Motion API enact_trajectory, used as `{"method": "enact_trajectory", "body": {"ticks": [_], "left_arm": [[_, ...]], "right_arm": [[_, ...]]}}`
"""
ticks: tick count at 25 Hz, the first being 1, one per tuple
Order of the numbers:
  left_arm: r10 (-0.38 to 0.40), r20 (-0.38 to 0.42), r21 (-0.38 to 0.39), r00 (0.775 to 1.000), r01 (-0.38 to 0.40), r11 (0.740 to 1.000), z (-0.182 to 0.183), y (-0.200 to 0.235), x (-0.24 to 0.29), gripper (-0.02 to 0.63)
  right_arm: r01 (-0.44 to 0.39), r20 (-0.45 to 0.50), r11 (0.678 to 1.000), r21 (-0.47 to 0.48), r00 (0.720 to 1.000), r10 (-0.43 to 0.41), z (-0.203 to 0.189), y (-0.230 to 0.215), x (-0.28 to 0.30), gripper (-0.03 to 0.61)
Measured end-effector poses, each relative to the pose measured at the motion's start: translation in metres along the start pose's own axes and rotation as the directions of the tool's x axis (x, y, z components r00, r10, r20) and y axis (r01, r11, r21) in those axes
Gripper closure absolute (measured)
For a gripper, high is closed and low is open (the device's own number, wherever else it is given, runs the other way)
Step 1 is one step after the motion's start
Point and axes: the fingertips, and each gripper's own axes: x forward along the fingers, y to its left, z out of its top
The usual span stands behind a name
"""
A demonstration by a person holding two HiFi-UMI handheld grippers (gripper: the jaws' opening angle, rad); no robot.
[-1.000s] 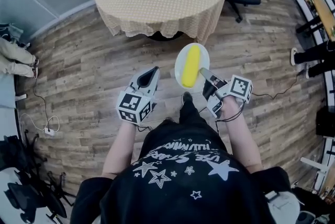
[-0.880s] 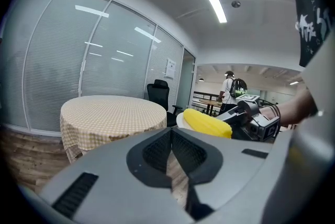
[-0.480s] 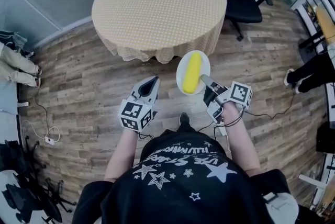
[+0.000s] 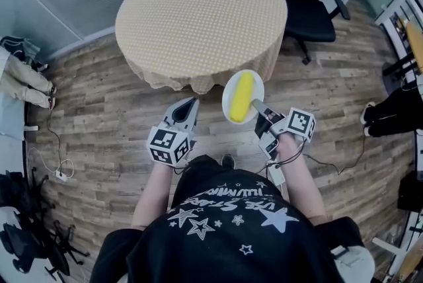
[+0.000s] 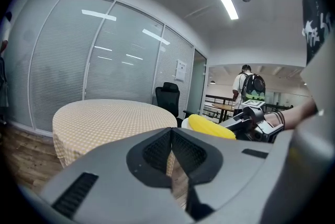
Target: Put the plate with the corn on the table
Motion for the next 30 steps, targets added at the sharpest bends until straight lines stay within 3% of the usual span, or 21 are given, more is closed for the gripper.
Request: {"method": "enact_trajectory", "body": {"ticks": [13,30], "left_arm": [[0.008,0.009,0.013,1.000,-0.008,1.000,0.001,0.015,0.032,0.609],[-0.114,-0.002,0.003,0.993,0.114,0.993,0.060,0.112,0.188,0.608]], "right_arm": [[-0.035,-0.005,0.999,-0.009,0.999,0.035,0.019,-0.011,0.016,0.529],[0.001,0.060,0.999,0.049,0.998,-0.004,0.142,-0.016,0.132,0.529]]}}
